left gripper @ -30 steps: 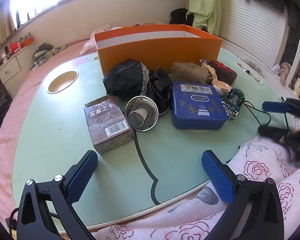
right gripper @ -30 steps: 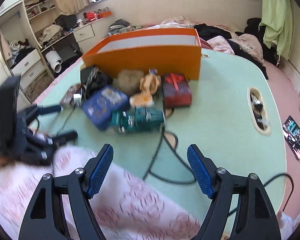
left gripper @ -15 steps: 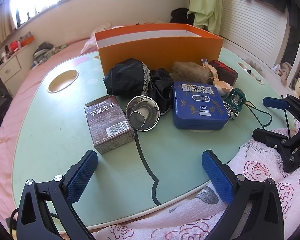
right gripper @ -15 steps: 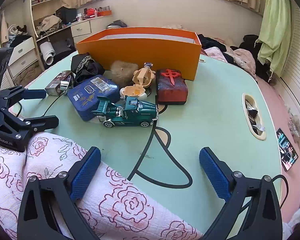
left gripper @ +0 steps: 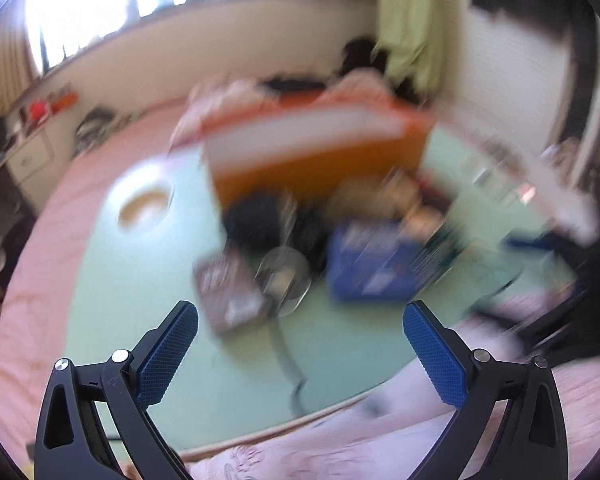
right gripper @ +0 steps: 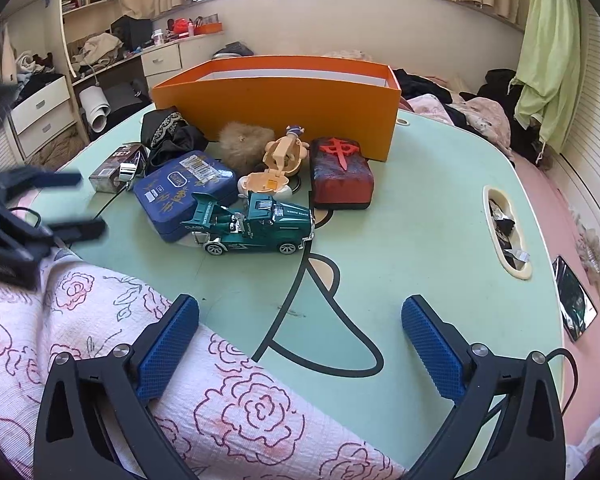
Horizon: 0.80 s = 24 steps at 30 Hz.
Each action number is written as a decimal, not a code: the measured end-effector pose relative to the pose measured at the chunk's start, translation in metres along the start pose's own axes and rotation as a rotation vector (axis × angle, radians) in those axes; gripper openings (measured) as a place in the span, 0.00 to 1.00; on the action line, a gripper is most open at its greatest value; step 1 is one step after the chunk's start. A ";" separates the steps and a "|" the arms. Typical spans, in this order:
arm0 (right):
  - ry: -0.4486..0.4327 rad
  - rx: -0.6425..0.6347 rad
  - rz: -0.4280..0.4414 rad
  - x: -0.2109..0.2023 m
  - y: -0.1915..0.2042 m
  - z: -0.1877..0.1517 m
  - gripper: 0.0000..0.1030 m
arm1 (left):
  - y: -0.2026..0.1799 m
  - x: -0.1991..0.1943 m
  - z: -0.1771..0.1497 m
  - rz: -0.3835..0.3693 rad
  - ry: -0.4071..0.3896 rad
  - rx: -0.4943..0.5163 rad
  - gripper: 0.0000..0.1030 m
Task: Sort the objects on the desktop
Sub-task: 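Reach into the orange box and grasp the white fluffy fur piece with the left gripper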
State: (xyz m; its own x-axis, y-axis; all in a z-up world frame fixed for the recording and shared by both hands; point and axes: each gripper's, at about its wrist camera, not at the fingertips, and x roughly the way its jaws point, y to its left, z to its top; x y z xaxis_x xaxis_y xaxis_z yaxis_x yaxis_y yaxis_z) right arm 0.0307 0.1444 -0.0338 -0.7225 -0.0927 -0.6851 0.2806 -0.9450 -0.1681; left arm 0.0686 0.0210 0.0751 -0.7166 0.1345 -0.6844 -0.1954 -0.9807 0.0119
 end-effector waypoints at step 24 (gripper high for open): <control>-0.034 -0.003 0.015 0.001 -0.003 -0.003 0.99 | -0.042 0.207 0.160 -0.175 0.601 -0.261 0.73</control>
State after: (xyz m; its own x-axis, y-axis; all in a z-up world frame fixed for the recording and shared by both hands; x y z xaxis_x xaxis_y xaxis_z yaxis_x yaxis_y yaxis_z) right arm 0.0312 0.1483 -0.0358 -0.7390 -0.1175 -0.6633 0.2937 -0.9423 -0.1604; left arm -0.1791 0.1126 0.0497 -0.1777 0.2656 -0.9476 -0.0522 -0.9641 -0.2605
